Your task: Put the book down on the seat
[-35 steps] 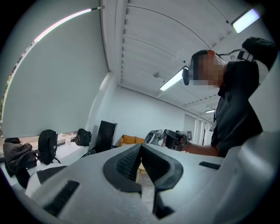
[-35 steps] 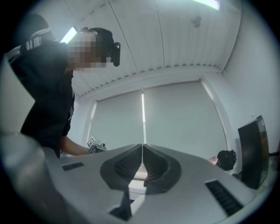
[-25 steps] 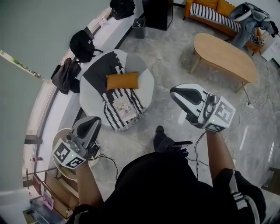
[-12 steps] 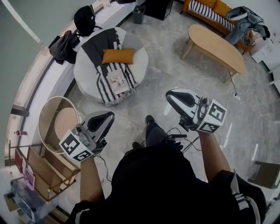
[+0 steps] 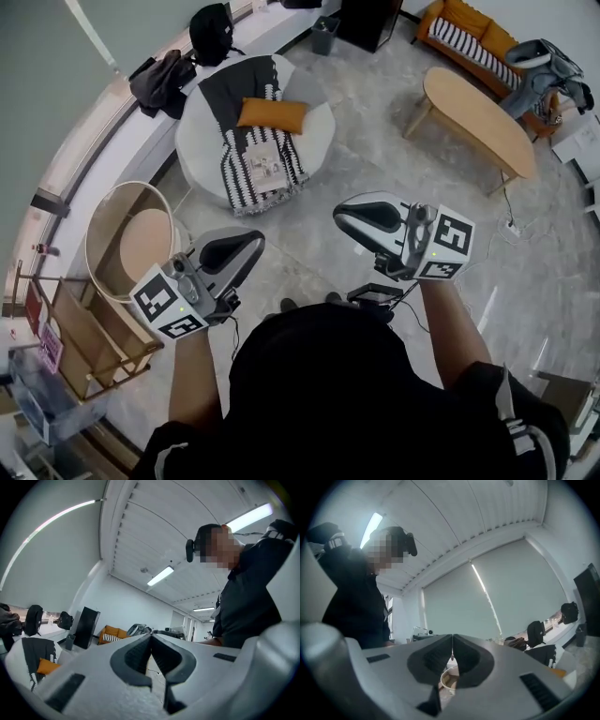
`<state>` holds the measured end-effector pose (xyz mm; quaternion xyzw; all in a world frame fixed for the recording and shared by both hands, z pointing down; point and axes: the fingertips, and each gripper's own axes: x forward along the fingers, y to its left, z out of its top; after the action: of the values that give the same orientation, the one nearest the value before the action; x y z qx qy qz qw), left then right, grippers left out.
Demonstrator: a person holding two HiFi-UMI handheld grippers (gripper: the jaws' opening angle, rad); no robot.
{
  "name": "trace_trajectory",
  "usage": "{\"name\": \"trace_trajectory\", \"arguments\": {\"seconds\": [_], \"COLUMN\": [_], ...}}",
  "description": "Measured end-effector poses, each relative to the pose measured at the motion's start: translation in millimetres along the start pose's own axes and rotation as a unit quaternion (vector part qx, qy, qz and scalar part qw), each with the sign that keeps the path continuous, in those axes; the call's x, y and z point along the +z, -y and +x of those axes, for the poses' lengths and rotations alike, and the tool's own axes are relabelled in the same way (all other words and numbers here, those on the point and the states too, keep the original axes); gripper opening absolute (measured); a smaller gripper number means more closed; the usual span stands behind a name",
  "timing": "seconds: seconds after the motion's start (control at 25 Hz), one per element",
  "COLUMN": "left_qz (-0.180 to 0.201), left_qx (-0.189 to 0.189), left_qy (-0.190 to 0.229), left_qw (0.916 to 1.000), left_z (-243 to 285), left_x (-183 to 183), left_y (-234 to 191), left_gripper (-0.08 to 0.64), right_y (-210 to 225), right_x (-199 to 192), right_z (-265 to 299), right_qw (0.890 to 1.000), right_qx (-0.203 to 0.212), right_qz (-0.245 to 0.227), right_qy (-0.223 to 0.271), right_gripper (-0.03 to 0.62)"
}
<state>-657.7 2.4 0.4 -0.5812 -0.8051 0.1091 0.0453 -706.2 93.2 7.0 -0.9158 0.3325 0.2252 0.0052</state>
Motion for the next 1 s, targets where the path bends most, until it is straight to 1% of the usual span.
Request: {"name": "trace_trajectory", "arguments": {"seconds": [0.08, 0.16, 0.24, 0.36, 0.6, 0.72, 1.0], "left_qz": [-0.001, -0.006, -0.007, 0.001, 0.003, 0.002, -0.012], "left_qx": [-0.008, -0.014, -0.023, -0.030, -0.027, -0.029, -0.030], "left_qy": [-0.017, -0.025, -0.026, -0.033, -0.040, -0.043, -0.044], "left_qw": [0.9998, 0.9996, 0.9994, 0.9990, 0.9989, 0.9987, 0.9985], "left_z": [8.2, 16.3, 22.0, 24.1, 23.3, 20.1, -4.4], "left_x": [-10.4, -17.1, -16.5, -13.3, -12.1, -14.8, -20.5], "left_y": [4.4, 8.0, 13.1, 12.0, 0.6, -3.2, -17.8], "left_gripper": [0.025, 0.023, 0.023, 0.025, 0.025, 0.025, 0.025], "right_y": [-1.8, -1.9, -0.8, 5.1, 6.9, 8.8, 9.0], "right_x": [-0.6, -1.3, -4.4, -11.3, -15.7, -18.7, -28.0], "right_z": [-3.0, -11.4, -20.0, -24.1, -15.0, -9.0, 16.4], "right_qw": [1.000, 1.000, 1.000, 1.000, 1.000, 1.000, 1.000], "right_qx": [0.005, 0.007, 0.006, -0.004, -0.001, -0.008, -0.008], "right_qz": [-0.001, 0.007, 0.019, 0.022, 0.013, 0.008, 0.005], "right_qy": [0.004, 0.015, 0.022, 0.015, 0.005, 0.004, -0.009], "right_gripper": [0.029, 0.028, 0.028, 0.028, 0.028, 0.028, 0.028]}}
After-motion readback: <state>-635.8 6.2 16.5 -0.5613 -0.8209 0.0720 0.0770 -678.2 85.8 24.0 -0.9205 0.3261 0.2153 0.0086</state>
